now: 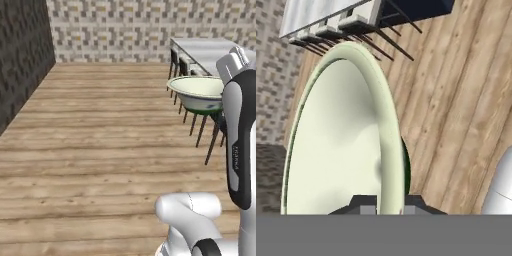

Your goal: Pick up the bowls from the cabinet and place each bowl in front of a stool on the dining counter.

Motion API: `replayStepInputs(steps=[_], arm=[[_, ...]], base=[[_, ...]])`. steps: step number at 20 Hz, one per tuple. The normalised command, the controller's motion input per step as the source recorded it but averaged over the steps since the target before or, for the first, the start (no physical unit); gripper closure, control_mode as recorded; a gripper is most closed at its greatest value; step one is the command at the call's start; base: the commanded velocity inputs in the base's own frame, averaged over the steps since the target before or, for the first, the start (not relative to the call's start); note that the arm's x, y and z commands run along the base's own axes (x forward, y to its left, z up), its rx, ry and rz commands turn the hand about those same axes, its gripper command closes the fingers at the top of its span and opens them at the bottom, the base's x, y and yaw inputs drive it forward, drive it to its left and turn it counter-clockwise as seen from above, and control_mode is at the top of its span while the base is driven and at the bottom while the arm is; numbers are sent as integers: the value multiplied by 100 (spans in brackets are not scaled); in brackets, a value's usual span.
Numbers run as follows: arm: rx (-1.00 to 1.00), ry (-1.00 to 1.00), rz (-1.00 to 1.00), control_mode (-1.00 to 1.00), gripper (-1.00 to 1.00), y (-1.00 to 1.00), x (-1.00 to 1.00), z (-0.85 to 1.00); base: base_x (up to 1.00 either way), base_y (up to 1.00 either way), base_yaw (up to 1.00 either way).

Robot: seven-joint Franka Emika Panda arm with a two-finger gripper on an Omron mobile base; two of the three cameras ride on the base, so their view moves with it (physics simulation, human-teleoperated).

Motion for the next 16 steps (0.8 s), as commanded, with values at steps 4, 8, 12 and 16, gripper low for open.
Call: replayStepInputs(steps=[4,8,12,16], arm=[[0,0,0,100,100,0,0,0],[0,0,0,100,100,0,0,0],[0,0,0,100,100,0,0,0],[0,0,0,100,100,0,0,0]], base=[[100,62,-47],[100,49,-49],[97,51,-52],[96,60,-54]])
